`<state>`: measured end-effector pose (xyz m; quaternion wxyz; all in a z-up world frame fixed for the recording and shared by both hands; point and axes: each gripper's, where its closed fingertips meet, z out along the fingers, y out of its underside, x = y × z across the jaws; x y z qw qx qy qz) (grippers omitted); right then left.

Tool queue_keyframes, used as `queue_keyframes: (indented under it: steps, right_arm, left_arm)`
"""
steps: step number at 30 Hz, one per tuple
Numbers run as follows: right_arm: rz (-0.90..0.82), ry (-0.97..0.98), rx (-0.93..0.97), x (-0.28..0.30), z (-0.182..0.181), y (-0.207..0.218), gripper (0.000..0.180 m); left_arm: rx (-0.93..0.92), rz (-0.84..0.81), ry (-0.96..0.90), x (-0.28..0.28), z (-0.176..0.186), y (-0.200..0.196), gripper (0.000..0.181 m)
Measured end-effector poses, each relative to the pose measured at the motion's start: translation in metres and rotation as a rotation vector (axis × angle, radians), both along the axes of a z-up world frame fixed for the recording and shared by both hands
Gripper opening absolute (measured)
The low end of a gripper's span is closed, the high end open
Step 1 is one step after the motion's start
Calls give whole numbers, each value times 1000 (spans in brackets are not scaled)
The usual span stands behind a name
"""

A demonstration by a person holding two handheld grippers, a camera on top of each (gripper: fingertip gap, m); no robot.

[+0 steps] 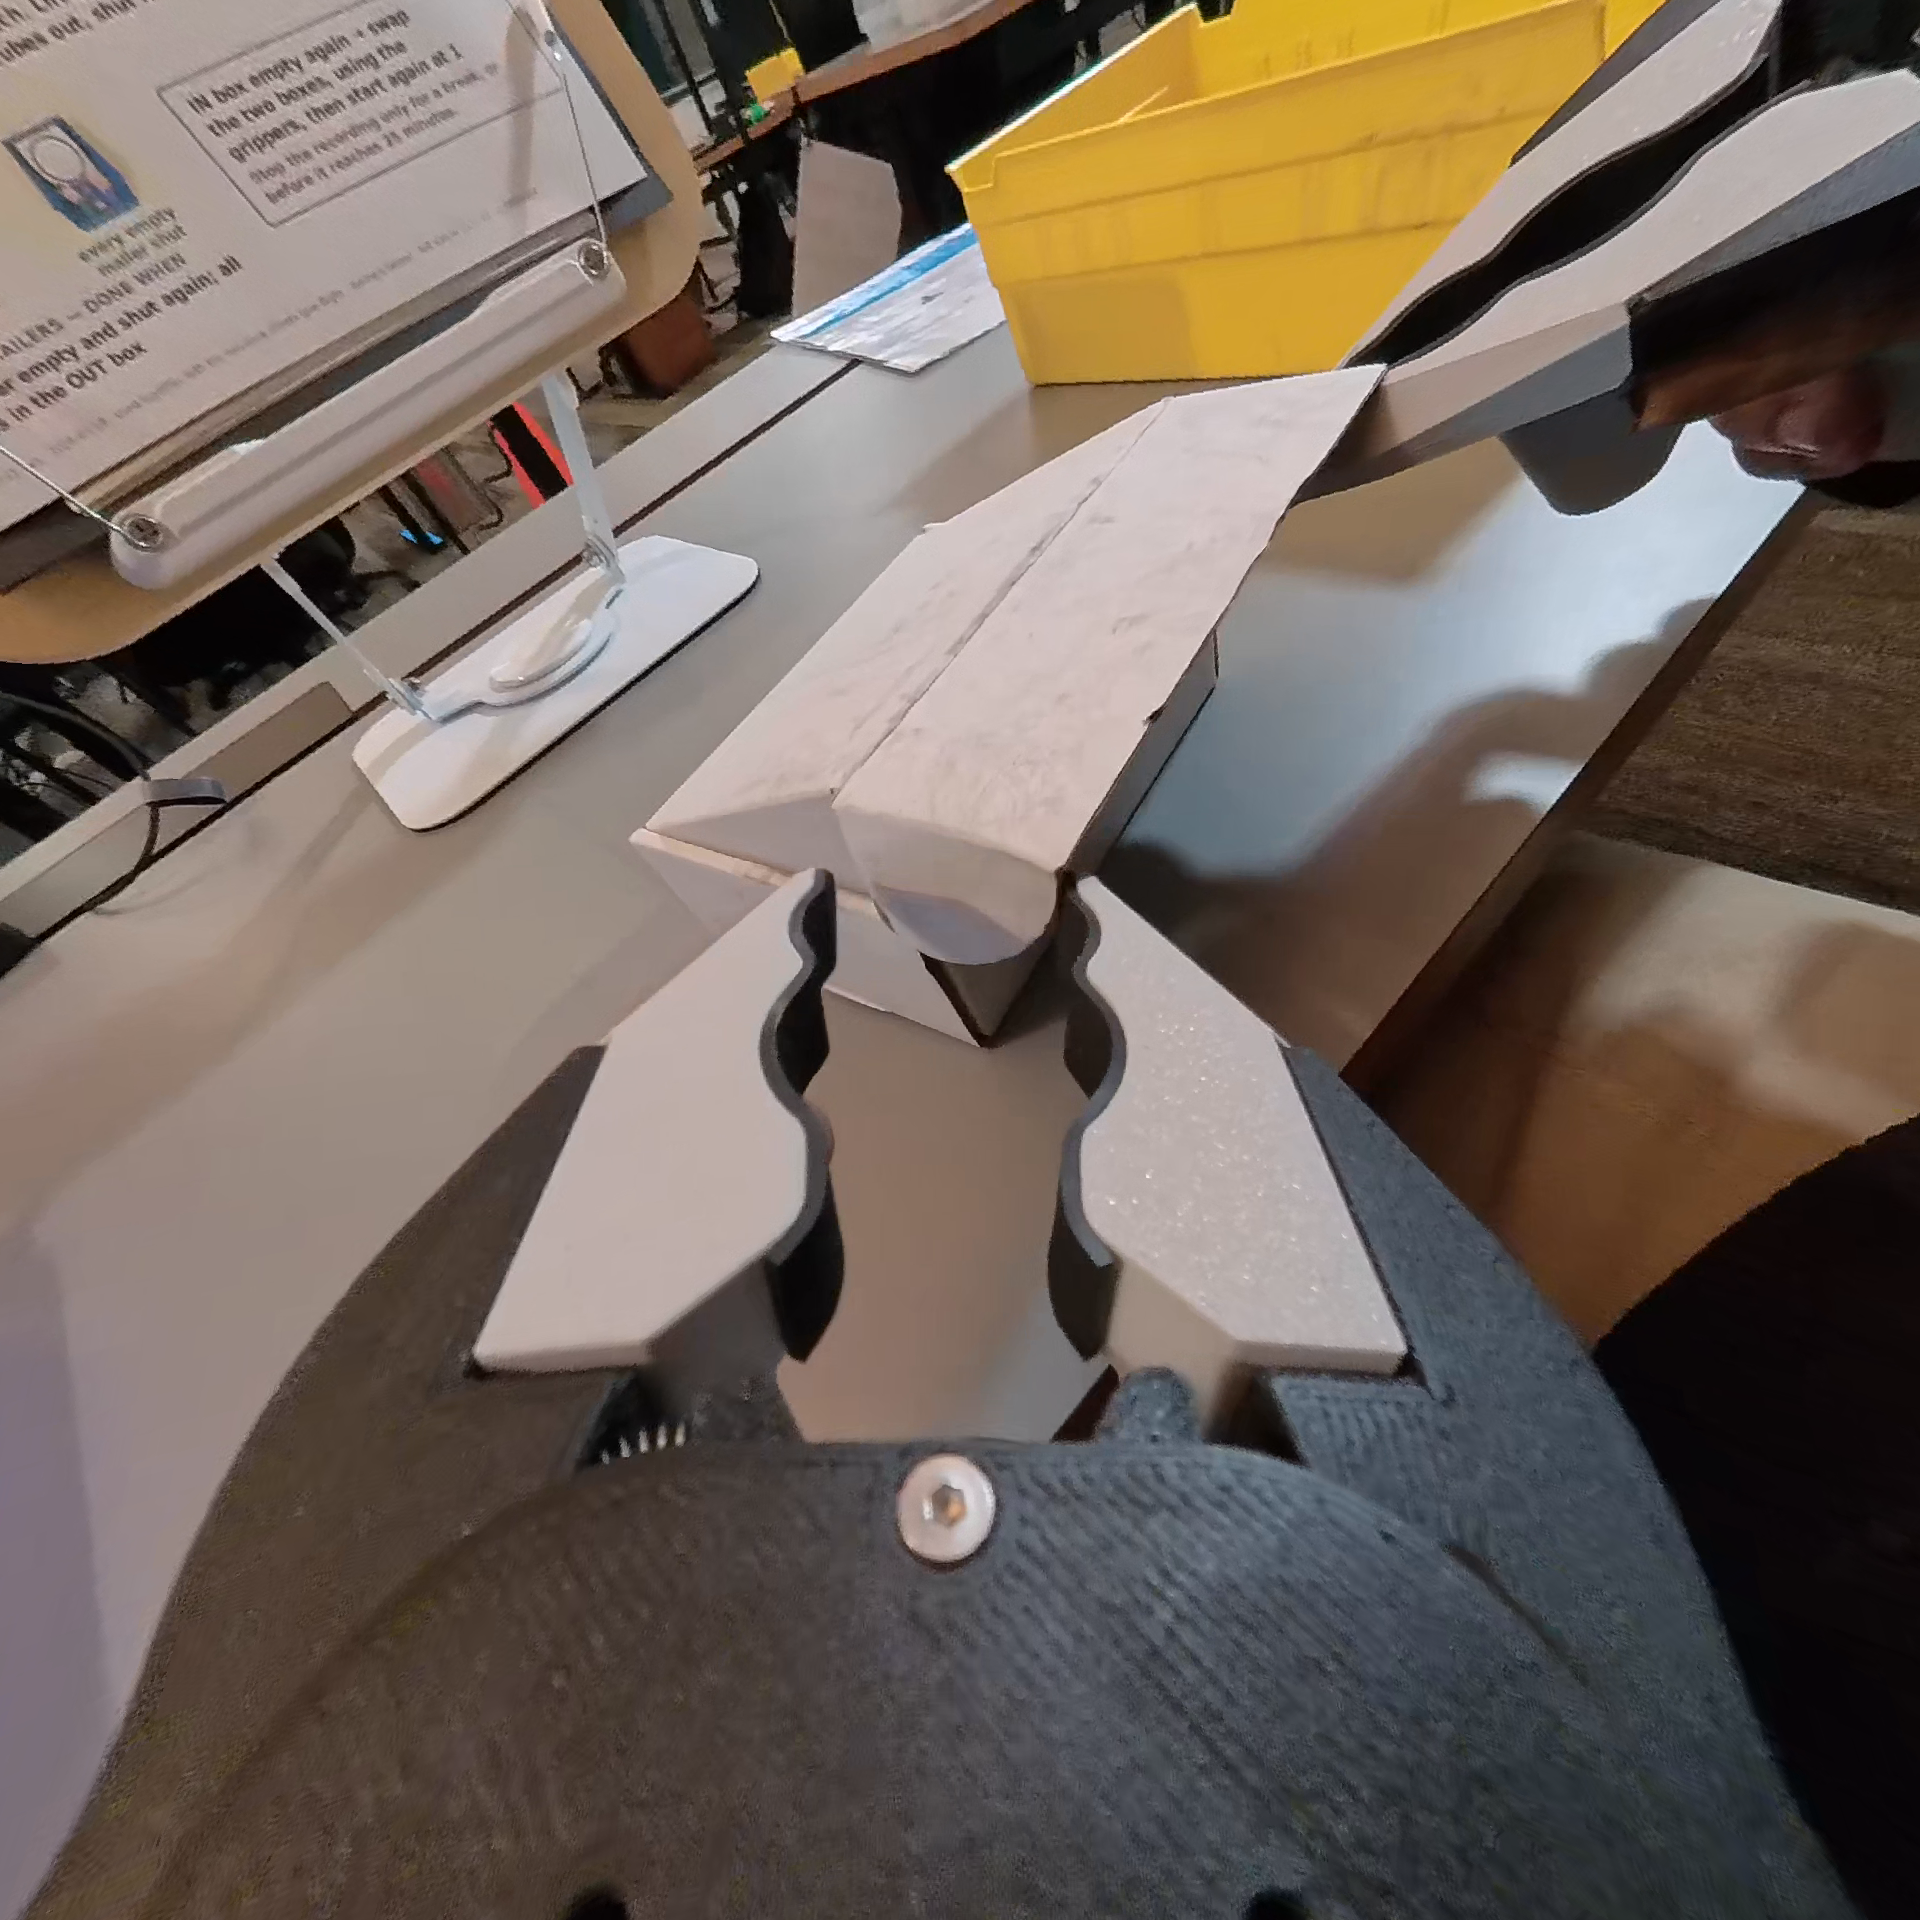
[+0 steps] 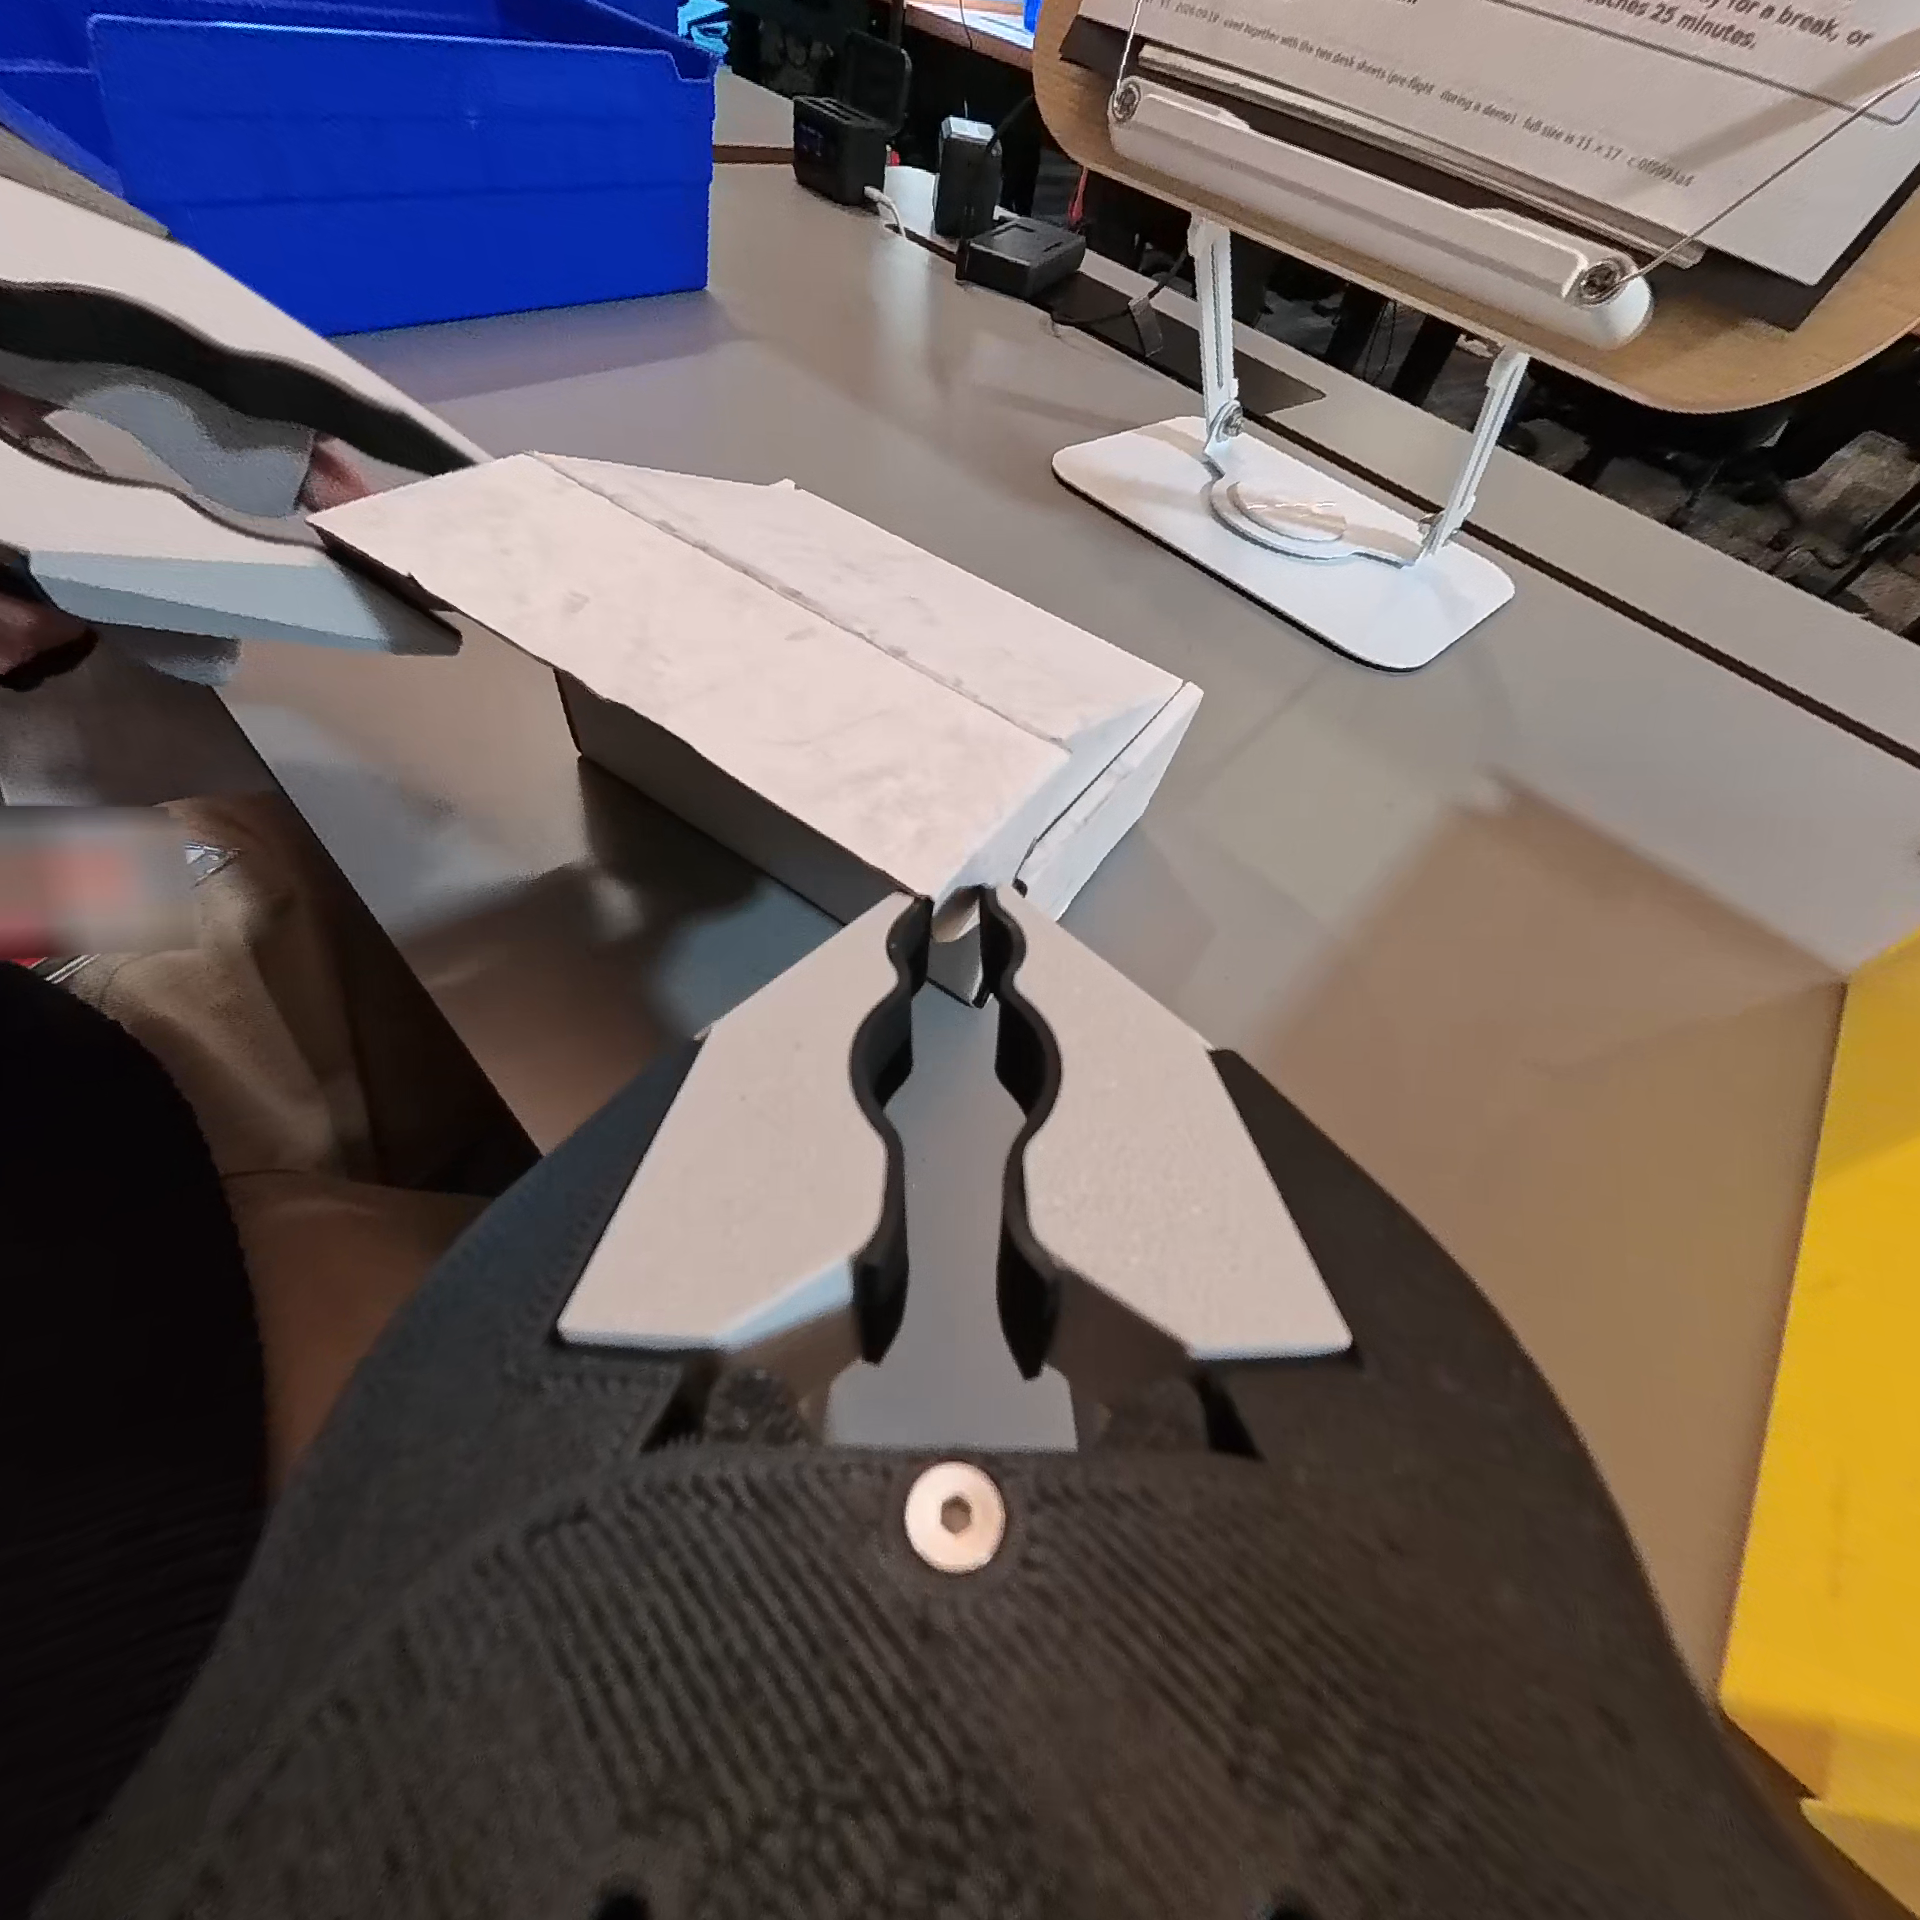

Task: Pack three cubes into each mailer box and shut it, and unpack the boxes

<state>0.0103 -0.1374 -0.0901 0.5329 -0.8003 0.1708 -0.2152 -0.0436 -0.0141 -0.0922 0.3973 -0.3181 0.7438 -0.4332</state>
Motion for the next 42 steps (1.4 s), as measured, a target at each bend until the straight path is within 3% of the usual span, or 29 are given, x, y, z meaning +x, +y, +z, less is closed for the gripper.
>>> queue_keyframes:
  steps: [3, 6, 42]
  right_arm:
    - [0, -2, -2, 0, 0, 0, 8]
    - [0, -5, -1, 0, 1, 0, 8]
    - [11, 60, -79, -1, -19, -3, 7]
  left_arm:
    - [-12, -13, -25, 0, 4, -2, 40]
    - [-11, -39, -52, -3, 9, -6, 27]
    - [64, -79, 59, -7, -18, -8, 29]
